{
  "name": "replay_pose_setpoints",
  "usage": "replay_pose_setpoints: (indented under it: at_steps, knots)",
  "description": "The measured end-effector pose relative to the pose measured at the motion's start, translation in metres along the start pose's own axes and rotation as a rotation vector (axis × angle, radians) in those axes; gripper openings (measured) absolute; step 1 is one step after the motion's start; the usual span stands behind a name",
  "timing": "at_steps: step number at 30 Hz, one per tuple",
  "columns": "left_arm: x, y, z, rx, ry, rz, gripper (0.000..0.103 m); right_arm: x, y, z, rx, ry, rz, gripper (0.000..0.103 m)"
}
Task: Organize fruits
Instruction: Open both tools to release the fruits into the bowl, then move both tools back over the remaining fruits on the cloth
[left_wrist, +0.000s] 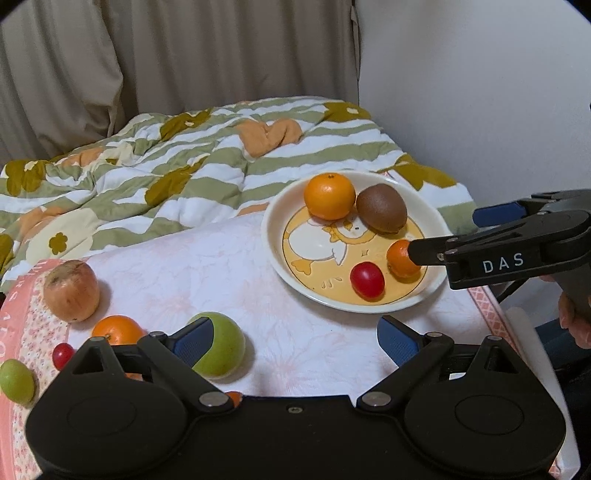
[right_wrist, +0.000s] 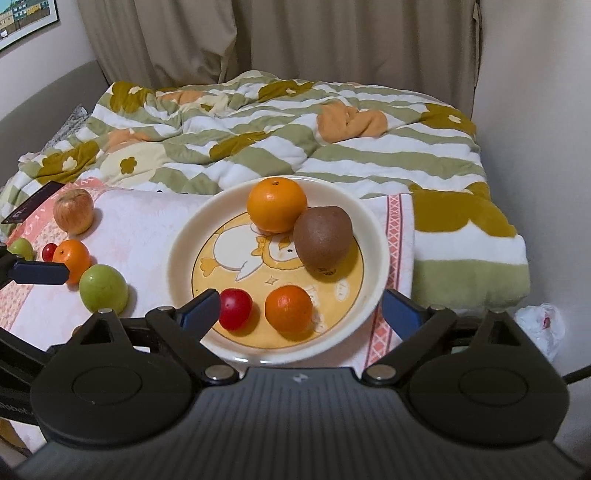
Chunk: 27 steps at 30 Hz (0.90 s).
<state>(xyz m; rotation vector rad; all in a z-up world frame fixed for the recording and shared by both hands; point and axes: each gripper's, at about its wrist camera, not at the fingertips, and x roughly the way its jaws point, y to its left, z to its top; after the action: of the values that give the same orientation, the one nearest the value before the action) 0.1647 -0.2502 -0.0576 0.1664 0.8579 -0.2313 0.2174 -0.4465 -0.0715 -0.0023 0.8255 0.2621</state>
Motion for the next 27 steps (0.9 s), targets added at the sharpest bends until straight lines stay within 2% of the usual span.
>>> replay_pose_setpoints:
  at_steps: [13,16,21,27]
  knots:
    - [-0.066,0.023,-0.015,-0.078,-0.104,0.034,0.098,-0.058,0.024,0.001,-0.019,-0.048,-0.026,0.103]
    - [-0.082,0.034,-0.022,-0.098,-0.116,0.065,0.098,-0.073,0.034,0.001,-0.03,-0.067,-0.014,0.103]
    - [-0.108,0.059,-0.036,-0.123,-0.142,0.111,0.098,-0.091,0.058,0.0,-0.04,-0.083,-0.011,0.103]
    - [-0.13,0.107,-0.056,-0.171,-0.172,0.147,0.098,-0.107,0.098,-0.001,-0.055,-0.108,-0.024,0.103]
